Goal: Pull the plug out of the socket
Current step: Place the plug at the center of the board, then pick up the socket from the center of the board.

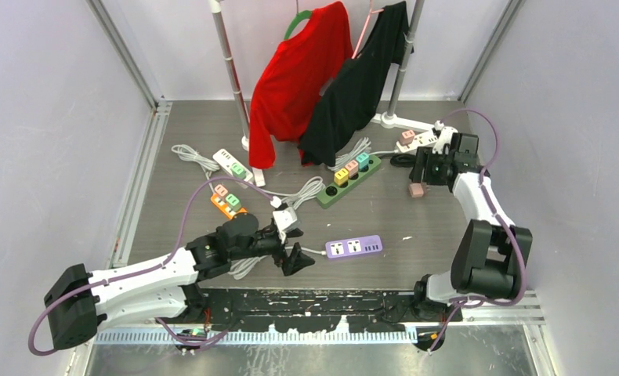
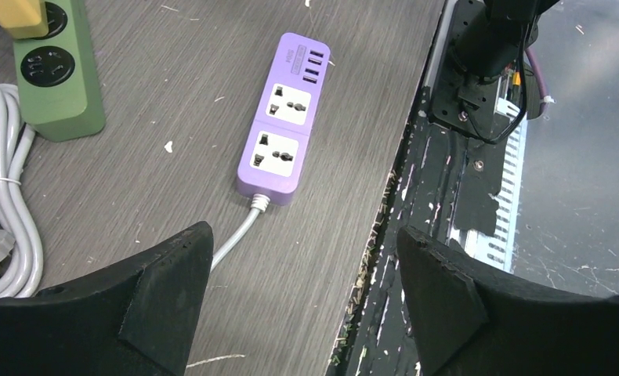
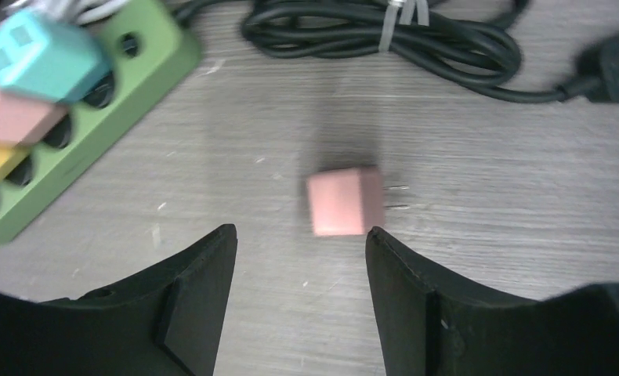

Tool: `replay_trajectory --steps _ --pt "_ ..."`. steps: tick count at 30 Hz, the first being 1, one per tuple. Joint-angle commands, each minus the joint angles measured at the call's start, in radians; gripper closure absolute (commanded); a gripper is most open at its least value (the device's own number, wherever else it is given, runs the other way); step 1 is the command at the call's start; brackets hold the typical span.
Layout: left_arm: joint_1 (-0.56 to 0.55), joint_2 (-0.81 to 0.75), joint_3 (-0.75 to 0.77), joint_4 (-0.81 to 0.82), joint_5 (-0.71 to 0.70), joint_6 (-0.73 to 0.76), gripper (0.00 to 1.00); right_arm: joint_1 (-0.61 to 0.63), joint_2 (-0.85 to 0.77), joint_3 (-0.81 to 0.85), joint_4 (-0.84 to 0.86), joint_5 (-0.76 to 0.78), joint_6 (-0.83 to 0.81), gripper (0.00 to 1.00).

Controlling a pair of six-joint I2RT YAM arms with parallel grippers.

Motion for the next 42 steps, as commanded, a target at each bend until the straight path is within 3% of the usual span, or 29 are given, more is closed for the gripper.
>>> replay_trajectory --steps 1,3,7,12,14,21,26,36,42 --pt "0.004 -0.026 0.051 0.017 0.01 -0.017 0.13 -0.003 -0.104 0.068 -0.157 -0.366 -0.206 0.34" --pt "0.005 -0.028 0.057 0.018 0.009 -0.035 0.08 -0.003 -0.128 0.078 -0.257 -0.56 -0.317 0.34" --pt "0.007 -0.02 0.056 0.041 0.005 -0.06 0.07 0.006 -0.185 0.068 -0.46 -0.867 -0.619 0.34" --pt "0.008 0.015 0.059 0.085 0.008 -0.099 0.06 0.074 -0.206 0.055 -0.794 -0.978 -1.103 0.15" --pt "0.007 0.027 0.064 0.096 0.004 -0.108 0.06 0.119 -0.196 0.047 -0.823 -0.955 -1.18 0.12" --pt "0.014 0.069 0.093 0.054 -0.076 -0.115 0.02 0.34 -0.176 -0.036 -0.673 -0.755 -1.157 0.09" --pt "0.02 0.087 0.094 -0.003 -0.178 -0.127 0.01 0.506 -0.19 -0.111 -0.477 -0.561 -1.037 0.08" --pt "0.034 0.04 0.132 -0.258 -0.424 -0.139 0.02 0.725 -0.12 -0.146 -0.276 -0.315 -0.898 0.08" --pt "0.157 -0.022 0.151 -0.371 -0.388 -0.24 0.03 0.834 -0.073 -0.144 -0.237 -0.241 -0.861 0.07"
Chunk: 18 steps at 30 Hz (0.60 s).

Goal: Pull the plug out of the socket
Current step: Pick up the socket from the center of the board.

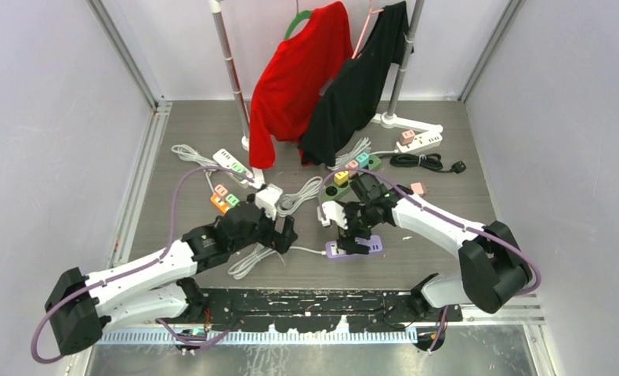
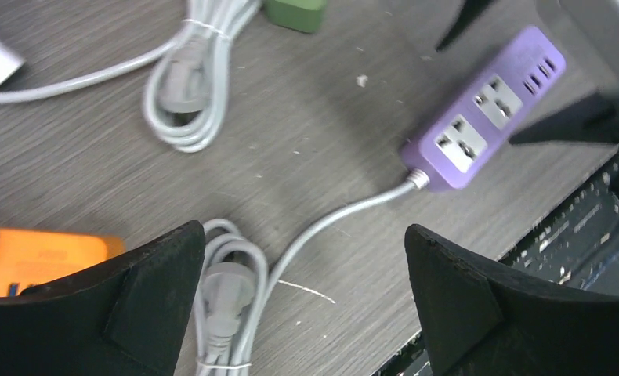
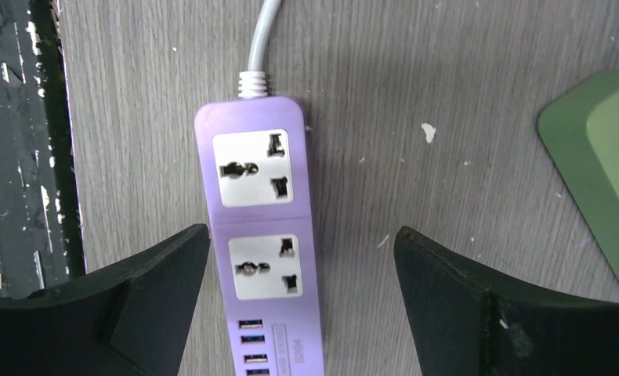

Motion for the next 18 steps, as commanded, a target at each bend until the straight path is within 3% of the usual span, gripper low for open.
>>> replay_trajectory --steps 1,9,12,18 --pt "0.133 -0.071 0.059 -0.1 0.026 -0.093 0.03 0.066 0.024 0.001 0.075 0.083 0.048 0.07" --pt "0.545 -0.214 0.046 -0.099 0.383 -0.227 0.03 0.165 0.085 0.002 0.09 0.131 0.05 0.08" --pt "0.6 -0.209 0.089 -0.138 0.446 -0.192 0.04 0.204 0.113 0.006 0.09 0.161 0.047 0.1" --pt "0.608 -0.159 0.214 -0.307 0.437 0.013 0.04 0.241 0.149 0.028 0.09 0.215 0.068 0.22"
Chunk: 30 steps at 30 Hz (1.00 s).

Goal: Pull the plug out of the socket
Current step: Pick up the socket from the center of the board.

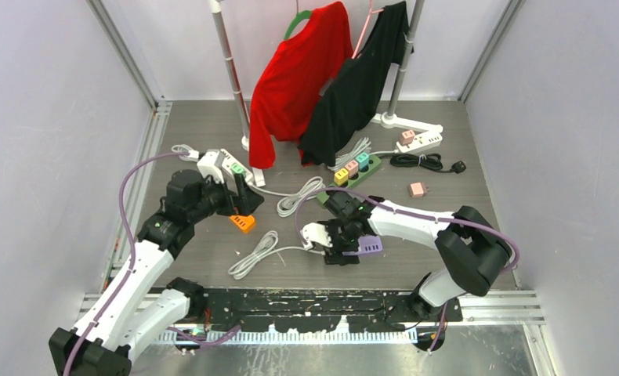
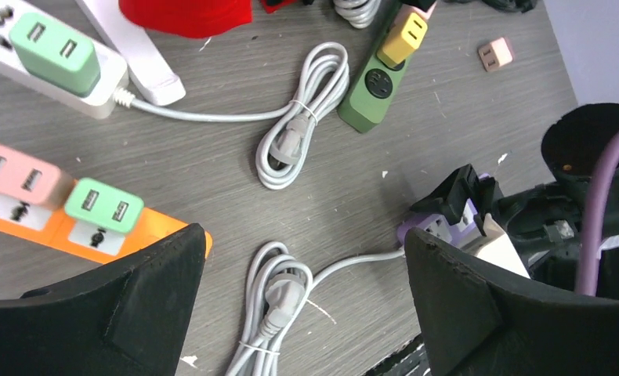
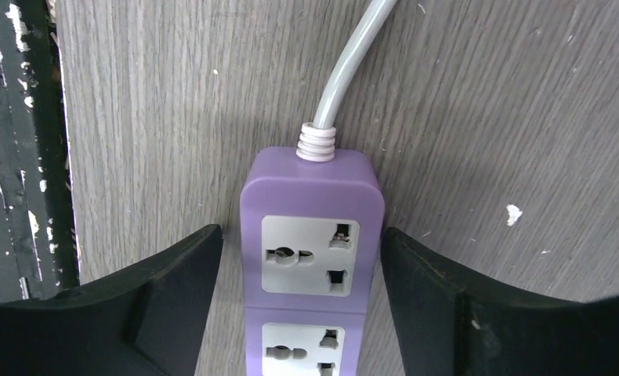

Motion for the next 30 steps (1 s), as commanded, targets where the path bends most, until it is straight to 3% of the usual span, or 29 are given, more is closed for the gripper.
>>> replay_trajectory --steps 1,5,9,12,16,22,30 --pt "0.006 0.024 0.11 -0.121 0.041 0.167 0.04 0.014 0.007 0.035 0.021 0.049 0.03 0.25" --pt "0.006 0.037 0.113 -0.108 0.053 0.175 0.04 0.015 0.011 0.053 0.001 0.044 0.038 0.42" --pt "0.006 0.04 0.123 -0.122 0.071 0.181 0.04 0.014 0.012 0.08 -0.036 0.064 0.044 0.66" --pt "0.006 0.035 0.179 -0.202 0.077 0.241 0.04 0.005 0.001 0.116 -0.1 0.049 0.039 0.83" --pt "0.006 0.031 0.26 -0.362 0.053 0.38 0.04 -0.044 -0.019 0.201 -0.267 -0.047 0.019 0.97" --pt "0.005 -0.023 0.142 -0.26 0.004 0.374 0.04 -0.209 -0.096 0.305 -0.467 -0.172 -0.031 0.99" --pt "0.006 -0.028 0.113 -0.245 -0.012 0.378 0.04 -0.574 -0.311 0.358 -0.644 -0.348 -0.156 0.99"
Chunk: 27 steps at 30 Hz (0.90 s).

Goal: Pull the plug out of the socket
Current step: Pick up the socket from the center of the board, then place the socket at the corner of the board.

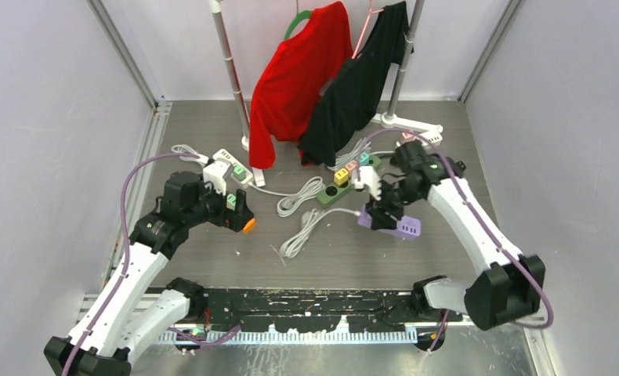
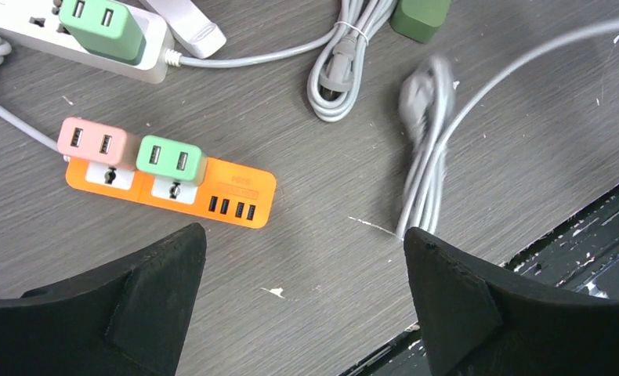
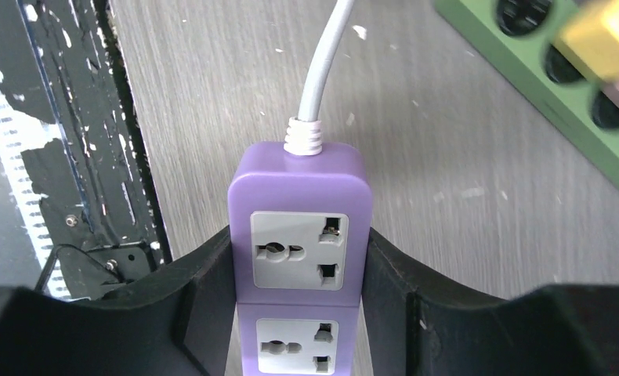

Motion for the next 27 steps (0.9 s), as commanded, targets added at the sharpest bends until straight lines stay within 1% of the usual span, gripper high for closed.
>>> replay_trajectory --steps 1,4,9,14,17,20,22,27 --pt "0.004 -0.017 0.006 0.046 -0.005 0.016 0.04 -0.185 -0.127 0.084 -0.16 -0.149 -0.09 0.99" --pt "0.004 -0.032 0.003 0.055 -0.007 0.018 0.04 -0.34 -0.172 0.131 -0.229 -0.211 -0.123 0.99" --pt "0.004 -0.052 -0.005 0.065 0.006 0.014 0.04 -0.55 -0.19 0.229 -0.297 -0.245 -0.12 0.99" --pt "0.004 -0.059 -0.005 0.066 0.032 0.01 0.04 -0.746 -0.12 0.385 -0.348 -0.217 -0.079 0.99" --pt "0.004 -0.067 -0.004 0.067 0.04 0.009 0.05 -0.849 -0.075 0.464 -0.335 -0.185 0.002 0.99" --pt "0.004 -0.078 -0.007 0.069 0.044 0.008 0.05 -0.913 -0.057 0.485 -0.19 -0.112 0.139 0.99" --pt "0.004 -0.082 -0.008 0.07 0.046 0.007 0.05 -0.923 -0.064 0.47 -0.065 -0.029 0.24 0.99" --pt "0.004 -0.088 -0.008 0.07 0.053 0.006 0.05 -0.925 -0.104 0.346 0.301 0.199 0.447 0.99"
